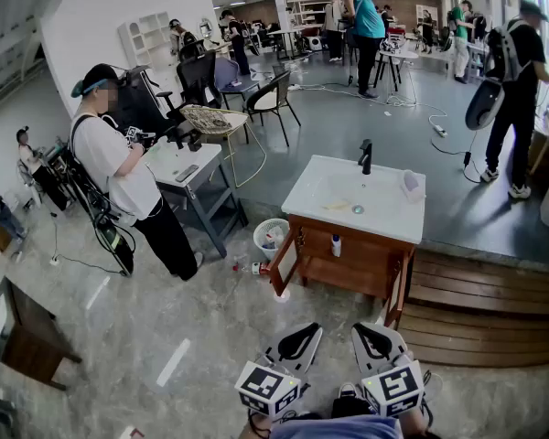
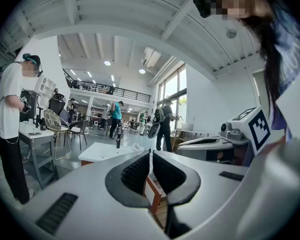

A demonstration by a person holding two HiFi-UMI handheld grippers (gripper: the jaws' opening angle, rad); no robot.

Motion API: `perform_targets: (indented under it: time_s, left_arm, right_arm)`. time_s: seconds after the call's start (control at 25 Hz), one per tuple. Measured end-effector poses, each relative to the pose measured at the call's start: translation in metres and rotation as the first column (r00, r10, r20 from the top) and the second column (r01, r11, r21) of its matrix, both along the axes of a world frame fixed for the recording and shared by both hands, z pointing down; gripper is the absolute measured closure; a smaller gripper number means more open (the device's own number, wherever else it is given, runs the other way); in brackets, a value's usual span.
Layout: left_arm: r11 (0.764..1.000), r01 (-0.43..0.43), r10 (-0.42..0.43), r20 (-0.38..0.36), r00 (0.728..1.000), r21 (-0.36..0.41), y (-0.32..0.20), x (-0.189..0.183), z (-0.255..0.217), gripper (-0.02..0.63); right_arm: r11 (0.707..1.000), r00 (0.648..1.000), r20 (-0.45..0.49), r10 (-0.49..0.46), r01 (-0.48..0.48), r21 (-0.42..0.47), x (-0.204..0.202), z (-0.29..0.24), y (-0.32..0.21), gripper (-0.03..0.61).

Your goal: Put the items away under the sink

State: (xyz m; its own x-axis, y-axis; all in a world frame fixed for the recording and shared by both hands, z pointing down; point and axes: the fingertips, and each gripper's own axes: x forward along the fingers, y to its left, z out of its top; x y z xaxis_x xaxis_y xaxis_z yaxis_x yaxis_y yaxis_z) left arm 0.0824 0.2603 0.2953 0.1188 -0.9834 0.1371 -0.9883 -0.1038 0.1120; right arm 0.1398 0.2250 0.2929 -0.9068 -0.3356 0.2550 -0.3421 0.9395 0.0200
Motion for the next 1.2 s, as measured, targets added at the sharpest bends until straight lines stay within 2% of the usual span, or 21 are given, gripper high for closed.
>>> perform_targets:
  time_s: [0.52, 0.92, 1.2]
  left_arm:
    - [0.999, -0.025, 0.025, 0.008, 1.0, -0.031, -0.031, 0.01, 0.011, 0.598]
    - [0.999, -0.01, 0.01, 0.004, 1.0, -0.054, -0.068, 0.006, 0.021, 0.598]
    - [0.998, 0.032, -0.031, 0.007, 0.999, -0.056, -0.097, 0.001, 0.028, 0.598]
  right_arm:
    - [1.0, 1.0, 0.023, -0.001, 0.002, -0.029, 0.002, 0.009, -0.031, 0.56]
    - [0.998, 0.999, 0.018, -0.05, 0.051, -0.048, -0.011, 0.015, -0.066, 0.56]
    - [0.994, 0.995, 0.009, -0.094, 0.095, -0.052, -0.019, 0.024, -0.096, 0.56]
